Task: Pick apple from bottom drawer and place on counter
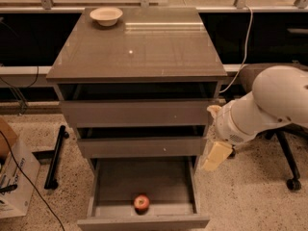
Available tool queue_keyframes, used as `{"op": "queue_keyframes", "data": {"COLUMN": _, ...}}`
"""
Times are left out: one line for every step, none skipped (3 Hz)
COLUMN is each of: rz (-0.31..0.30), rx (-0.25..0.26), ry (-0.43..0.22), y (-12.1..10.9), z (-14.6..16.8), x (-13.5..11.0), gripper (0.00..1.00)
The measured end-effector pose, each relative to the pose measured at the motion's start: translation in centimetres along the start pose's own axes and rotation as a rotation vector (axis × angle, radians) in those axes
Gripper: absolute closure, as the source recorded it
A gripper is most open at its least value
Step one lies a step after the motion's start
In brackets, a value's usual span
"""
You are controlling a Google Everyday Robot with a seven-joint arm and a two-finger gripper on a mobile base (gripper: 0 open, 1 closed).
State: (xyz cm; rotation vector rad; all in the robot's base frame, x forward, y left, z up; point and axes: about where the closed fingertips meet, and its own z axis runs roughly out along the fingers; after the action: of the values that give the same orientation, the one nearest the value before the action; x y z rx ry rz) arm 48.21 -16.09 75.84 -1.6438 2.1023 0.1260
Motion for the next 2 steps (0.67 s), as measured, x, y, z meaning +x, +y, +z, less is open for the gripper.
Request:
{"op": "queue_keyframes", "data": {"rz": 0.011, "rx": -0.034, "ry": -0.044, "y": 1.4, "z": 3.4, "x": 0.4, "gripper": 0.0}}
{"op": "queue_keyframes", "data": {"rz": 0.016, "rx": -0.09, "ry": -0.069, "y": 2.8, "z": 7.8, "x": 1.4, "gripper": 0.0}}
